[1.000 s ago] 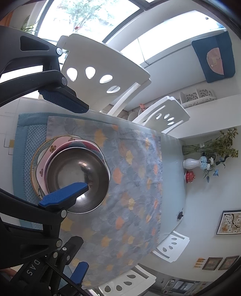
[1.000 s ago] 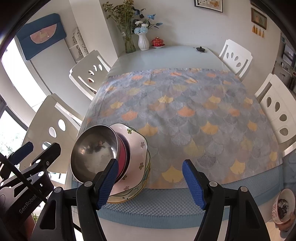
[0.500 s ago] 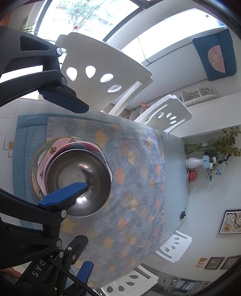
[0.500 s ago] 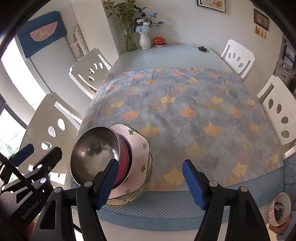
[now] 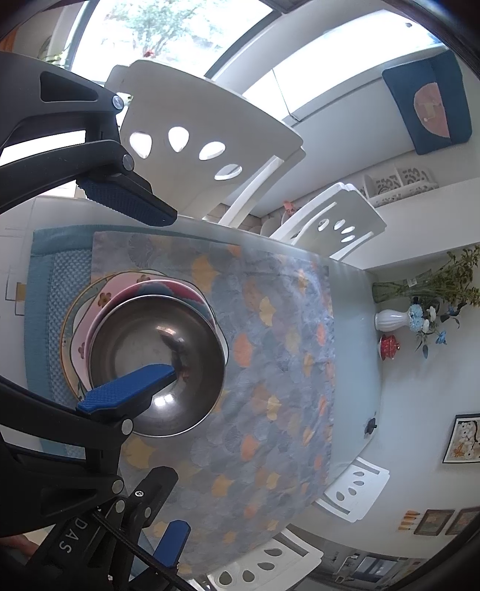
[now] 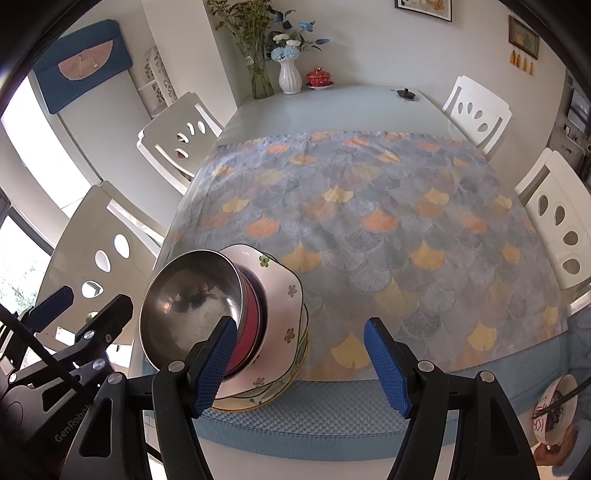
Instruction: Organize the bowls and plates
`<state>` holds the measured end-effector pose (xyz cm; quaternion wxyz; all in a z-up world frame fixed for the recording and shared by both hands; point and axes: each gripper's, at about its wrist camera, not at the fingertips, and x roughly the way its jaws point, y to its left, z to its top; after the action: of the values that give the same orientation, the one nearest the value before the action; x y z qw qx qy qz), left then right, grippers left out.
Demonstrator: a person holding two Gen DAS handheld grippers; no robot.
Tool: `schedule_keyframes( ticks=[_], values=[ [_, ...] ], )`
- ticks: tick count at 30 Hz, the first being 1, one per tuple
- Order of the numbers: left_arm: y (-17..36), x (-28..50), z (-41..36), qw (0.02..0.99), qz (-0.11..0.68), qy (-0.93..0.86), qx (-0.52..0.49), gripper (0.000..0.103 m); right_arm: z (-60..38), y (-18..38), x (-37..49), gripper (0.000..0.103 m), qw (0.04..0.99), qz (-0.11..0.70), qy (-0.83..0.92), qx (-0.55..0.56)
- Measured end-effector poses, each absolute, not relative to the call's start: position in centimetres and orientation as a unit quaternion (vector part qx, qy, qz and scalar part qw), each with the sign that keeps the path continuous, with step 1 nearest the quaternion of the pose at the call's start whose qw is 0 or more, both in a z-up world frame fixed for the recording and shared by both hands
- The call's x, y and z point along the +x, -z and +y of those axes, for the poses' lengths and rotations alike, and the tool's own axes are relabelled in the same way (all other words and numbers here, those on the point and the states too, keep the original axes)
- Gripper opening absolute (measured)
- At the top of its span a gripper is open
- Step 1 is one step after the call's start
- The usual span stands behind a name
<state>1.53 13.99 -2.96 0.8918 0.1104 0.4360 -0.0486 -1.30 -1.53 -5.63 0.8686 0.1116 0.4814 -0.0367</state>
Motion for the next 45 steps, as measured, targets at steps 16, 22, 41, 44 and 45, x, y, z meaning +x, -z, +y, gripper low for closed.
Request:
schedule_keyframes(
  ticks=[16,22,41,44,45],
  values=[
    [3.2,2.3,14.5,0.889,0.442,0.052,0.105,0.076,-0.8,5.8,-0.8,0.069,0.868,0.482,0.037,0.11],
    [3.5,3.2,14.9,0.886,0.449,0.054,0.101,0.076,-0.7,5.8,-0.4,0.069,0.868,0.483,0.037,0.11],
    [4.4,5.3,16.0,0.882,0.454,0.068,0.105,0.076,0.2,7.0,1.4,0.069,0.864,0.489,0.047,0.111],
    [4.3,5.6,16.1,0.884,0.45,0.067,0.106,0.076,0.4,7.0,1.7,0.069,0.866,0.486,0.051,0.109],
    [4.2,5.7,16.1,0.885,0.448,0.068,0.105,0.076,0.5,7.0,1.8,0.069,0.866,0.485,0.053,0.108]
  ],
)
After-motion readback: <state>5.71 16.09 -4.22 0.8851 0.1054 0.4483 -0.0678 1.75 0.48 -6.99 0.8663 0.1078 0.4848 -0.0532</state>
